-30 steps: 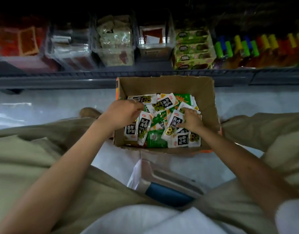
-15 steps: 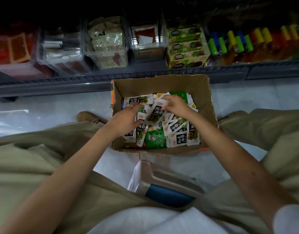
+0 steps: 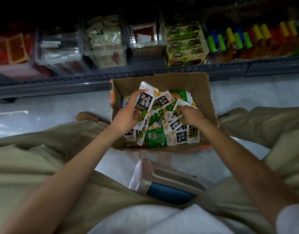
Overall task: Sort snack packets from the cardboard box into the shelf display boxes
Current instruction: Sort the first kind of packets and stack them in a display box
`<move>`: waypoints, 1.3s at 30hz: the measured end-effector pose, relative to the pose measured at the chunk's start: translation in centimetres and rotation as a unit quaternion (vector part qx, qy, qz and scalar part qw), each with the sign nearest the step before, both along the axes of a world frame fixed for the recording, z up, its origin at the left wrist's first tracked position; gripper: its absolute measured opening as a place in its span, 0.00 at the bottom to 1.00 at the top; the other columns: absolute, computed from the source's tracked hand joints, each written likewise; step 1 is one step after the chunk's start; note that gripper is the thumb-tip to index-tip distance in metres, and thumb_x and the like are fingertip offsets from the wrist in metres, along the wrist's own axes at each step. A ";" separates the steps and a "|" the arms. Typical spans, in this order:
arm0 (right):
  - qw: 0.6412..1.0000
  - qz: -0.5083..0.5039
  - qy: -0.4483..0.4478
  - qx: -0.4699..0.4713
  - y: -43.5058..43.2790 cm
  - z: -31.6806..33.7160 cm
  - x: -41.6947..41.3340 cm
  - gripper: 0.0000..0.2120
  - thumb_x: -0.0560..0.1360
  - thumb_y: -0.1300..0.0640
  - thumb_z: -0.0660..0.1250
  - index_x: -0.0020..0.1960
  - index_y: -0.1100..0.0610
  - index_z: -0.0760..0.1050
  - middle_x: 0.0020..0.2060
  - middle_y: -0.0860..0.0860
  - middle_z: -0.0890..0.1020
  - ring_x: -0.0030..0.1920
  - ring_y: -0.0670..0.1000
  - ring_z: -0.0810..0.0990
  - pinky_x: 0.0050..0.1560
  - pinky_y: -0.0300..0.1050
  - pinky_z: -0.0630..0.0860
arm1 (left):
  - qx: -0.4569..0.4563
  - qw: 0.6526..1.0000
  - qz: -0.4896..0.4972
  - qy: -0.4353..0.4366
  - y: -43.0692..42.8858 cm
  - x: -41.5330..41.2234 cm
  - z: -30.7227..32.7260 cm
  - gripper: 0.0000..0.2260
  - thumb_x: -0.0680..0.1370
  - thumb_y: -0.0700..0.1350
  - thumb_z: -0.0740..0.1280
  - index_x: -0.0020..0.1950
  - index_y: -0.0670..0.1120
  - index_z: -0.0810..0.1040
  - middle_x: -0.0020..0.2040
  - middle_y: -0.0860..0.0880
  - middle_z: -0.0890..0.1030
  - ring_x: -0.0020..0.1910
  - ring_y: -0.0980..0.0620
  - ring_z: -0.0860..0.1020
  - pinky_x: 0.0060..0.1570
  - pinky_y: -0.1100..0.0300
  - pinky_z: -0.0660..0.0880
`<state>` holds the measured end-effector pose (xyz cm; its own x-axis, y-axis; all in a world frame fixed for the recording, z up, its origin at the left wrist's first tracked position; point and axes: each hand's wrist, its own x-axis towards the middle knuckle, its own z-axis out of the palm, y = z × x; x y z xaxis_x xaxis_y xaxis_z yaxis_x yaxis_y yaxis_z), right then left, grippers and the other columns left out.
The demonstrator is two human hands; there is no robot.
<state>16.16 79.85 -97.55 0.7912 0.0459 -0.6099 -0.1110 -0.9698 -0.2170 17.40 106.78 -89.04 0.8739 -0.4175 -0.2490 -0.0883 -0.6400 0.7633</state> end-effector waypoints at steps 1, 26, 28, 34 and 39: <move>0.998 0.012 0.002 -0.061 -0.9 -1.0 -1.0 0.28 0.72 0.59 0.70 0.70 0.54 0.64 0.66 0.57 0.68 0.66 0.58 0.67 0.60 0.50 0.68 | 0.001 1.000 0.000 -0.005 0.0 0.0 0.0 0.28 0.78 0.34 0.62 0.72 0.54 0.58 0.66 0.45 0.73 0.52 0.46 0.80 0.47 0.45 0.79; 0.913 -0.103 0.094 0.384 3.5 10.3 3.9 0.12 0.74 0.55 0.70 0.53 0.61 0.79 0.48 0.53 0.83 0.48 0.50 0.81 0.51 0.41 0.75 | 0.016 0.999 0.004 -0.051 0.4 0.4 0.6 0.18 0.78 0.31 0.60 0.65 0.45 0.72 0.65 0.48 0.75 0.64 0.49 0.74 0.62 0.53 0.73; 0.881 -0.155 0.053 0.443 4.8 11.2 4.0 0.11 0.74 0.56 0.70 0.53 0.59 0.79 0.50 0.50 0.81 0.48 0.47 0.80 0.51 0.37 0.75 | -0.040 0.999 0.020 -0.030 0.0 0.5 1.2 0.17 0.79 0.31 0.59 0.63 0.47 0.72 0.62 0.51 0.75 0.62 0.58 0.73 0.62 0.56 0.72; 0.812 -0.313 -0.048 0.489 7.4 11.5 3.3 0.09 0.72 0.57 0.72 0.52 0.56 0.79 0.46 0.49 0.83 0.42 0.45 0.81 0.47 0.39 0.78 | -0.161 0.985 0.059 0.027 -0.5 -0.1 3.2 0.28 0.80 0.31 0.57 0.75 0.52 0.53 0.74 0.54 0.60 0.69 0.64 0.64 0.66 0.66 0.67; 0.793 -0.318 -0.096 0.511 8.5 11.6 2.6 0.06 0.73 0.58 0.72 0.49 0.56 0.79 0.40 0.48 0.83 0.35 0.40 0.81 0.38 0.34 0.77 | -0.202 0.969 0.126 0.061 -0.8 -0.2 4.2 0.24 0.83 0.39 0.55 0.77 0.45 0.51 0.62 0.62 0.69 0.62 0.60 0.71 0.55 0.75 0.70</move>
<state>18.77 88.31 -85.97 0.9263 -0.0084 -0.3767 -0.3768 -0.0378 -0.9255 17.21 105.95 -84.88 0.9350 -0.2800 -0.2175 0.1383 -0.2767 0.9509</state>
